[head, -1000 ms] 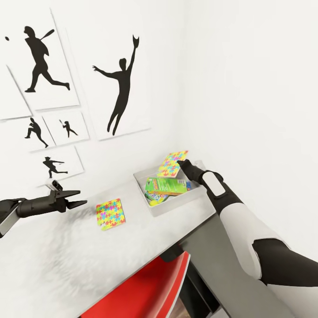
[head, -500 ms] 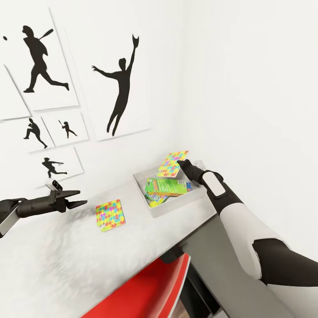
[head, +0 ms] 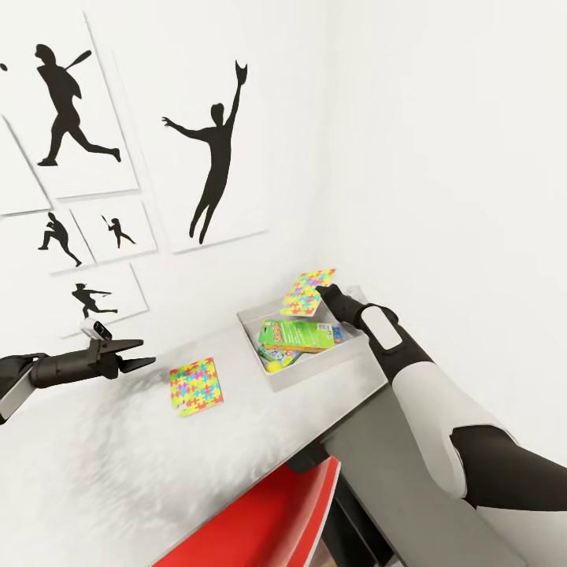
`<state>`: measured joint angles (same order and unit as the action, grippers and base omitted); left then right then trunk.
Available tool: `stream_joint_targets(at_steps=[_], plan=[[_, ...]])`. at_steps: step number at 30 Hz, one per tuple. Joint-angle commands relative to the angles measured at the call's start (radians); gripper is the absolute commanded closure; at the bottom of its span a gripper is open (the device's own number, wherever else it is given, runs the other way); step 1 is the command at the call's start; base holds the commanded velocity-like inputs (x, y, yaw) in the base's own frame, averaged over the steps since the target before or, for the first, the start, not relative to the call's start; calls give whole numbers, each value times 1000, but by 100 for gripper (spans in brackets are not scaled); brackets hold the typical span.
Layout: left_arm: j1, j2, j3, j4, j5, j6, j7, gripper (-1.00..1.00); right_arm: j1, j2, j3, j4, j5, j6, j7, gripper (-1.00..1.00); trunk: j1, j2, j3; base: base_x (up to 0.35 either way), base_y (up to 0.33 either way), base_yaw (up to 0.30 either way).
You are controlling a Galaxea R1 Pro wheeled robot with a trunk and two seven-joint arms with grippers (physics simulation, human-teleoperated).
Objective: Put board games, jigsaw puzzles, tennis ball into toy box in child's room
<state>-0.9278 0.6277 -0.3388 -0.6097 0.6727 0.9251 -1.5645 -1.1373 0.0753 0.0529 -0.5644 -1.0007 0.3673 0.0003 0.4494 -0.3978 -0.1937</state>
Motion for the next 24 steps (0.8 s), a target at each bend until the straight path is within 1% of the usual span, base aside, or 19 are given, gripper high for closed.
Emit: stream_joint_targets(at_steps=[1,16,24], plan=[[-2,1,-6,1,2,11,-6,-100,-1,-1,1,0,-2,2,0,100,1,-2,-2,0,0,0],[-2,1,-6,1,2,11,-6,-100,-1,-1,1,0,-1,2,1,100,1,-2,-2,2,0,0],[-2,0,-6,1,3,11,-6,-100,-1,-1,1,0,-1,2,1,100,1,-2,-2,135,34,0]])
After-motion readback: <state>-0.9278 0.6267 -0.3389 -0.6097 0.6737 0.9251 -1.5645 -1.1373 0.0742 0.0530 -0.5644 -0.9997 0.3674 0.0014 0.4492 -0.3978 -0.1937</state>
